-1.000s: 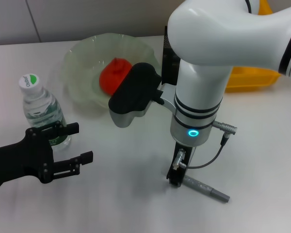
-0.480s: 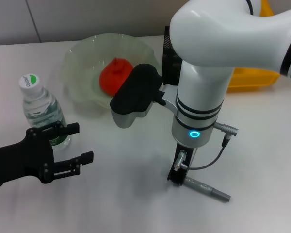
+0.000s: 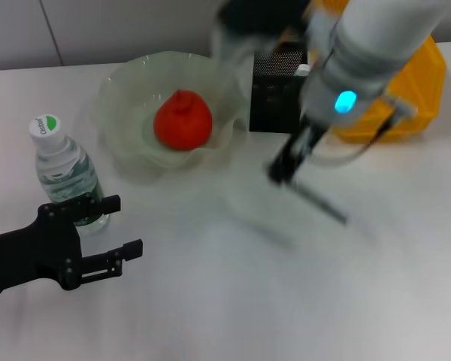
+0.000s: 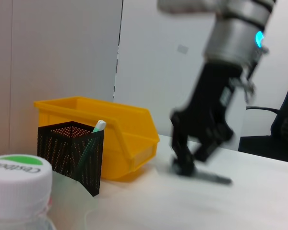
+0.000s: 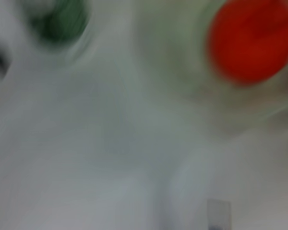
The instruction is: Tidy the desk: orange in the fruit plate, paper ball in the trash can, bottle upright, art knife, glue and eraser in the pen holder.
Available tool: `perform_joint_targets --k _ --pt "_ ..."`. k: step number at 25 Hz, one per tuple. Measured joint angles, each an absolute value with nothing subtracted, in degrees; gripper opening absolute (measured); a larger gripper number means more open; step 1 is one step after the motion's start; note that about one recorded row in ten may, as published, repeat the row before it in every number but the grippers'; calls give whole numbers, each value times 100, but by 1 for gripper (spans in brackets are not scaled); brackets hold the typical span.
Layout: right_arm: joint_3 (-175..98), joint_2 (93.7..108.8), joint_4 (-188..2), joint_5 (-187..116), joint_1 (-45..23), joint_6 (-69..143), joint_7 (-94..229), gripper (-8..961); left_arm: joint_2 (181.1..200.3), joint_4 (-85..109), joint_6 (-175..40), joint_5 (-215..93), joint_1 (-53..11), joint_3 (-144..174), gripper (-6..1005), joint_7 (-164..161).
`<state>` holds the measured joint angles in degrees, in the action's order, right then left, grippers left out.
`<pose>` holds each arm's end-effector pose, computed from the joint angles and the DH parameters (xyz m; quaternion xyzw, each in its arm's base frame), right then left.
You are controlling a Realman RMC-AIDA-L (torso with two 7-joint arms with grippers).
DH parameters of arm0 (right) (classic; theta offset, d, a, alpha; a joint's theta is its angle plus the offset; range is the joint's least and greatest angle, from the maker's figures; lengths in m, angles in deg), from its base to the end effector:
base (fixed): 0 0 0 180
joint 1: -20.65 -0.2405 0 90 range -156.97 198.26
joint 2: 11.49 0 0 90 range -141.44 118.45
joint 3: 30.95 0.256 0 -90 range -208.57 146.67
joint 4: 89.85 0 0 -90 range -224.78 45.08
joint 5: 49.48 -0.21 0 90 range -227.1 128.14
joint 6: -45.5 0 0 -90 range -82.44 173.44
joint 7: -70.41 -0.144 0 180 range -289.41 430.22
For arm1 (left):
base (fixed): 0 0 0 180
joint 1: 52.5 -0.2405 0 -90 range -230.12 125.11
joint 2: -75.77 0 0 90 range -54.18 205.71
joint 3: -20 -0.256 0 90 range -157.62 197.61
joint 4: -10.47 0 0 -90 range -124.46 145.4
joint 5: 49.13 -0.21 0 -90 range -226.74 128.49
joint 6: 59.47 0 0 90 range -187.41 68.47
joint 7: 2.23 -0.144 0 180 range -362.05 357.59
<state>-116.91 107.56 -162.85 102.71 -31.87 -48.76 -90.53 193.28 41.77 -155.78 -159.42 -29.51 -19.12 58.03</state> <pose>0.0900 0.3767 -0.0201 -0.9108 0.2879 -0.2313 0.1844 -0.2937 0.2778 -0.0012 -0.9393 -0.1385 -0.2823 0.1371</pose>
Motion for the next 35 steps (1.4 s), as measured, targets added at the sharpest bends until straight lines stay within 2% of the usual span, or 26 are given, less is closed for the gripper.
perform_joint_targets --k 7,15,35 --pt "-9794 10686 -17182 10353 -2966 -4526 -8072 144 19348 4176 -15606 -15942 -2970 -1882 800 5799" --pt "-9323 10646 -17452 9828 -2532 -3038 -7132 144 19377 4169 -15587 -15941 -2939 -1900 800 5821" --pt "-9272 10656 -15527 8211 -2313 -1419 -4719 142 19409 4043 -15577 -15931 -2903 -1903 801 5845"
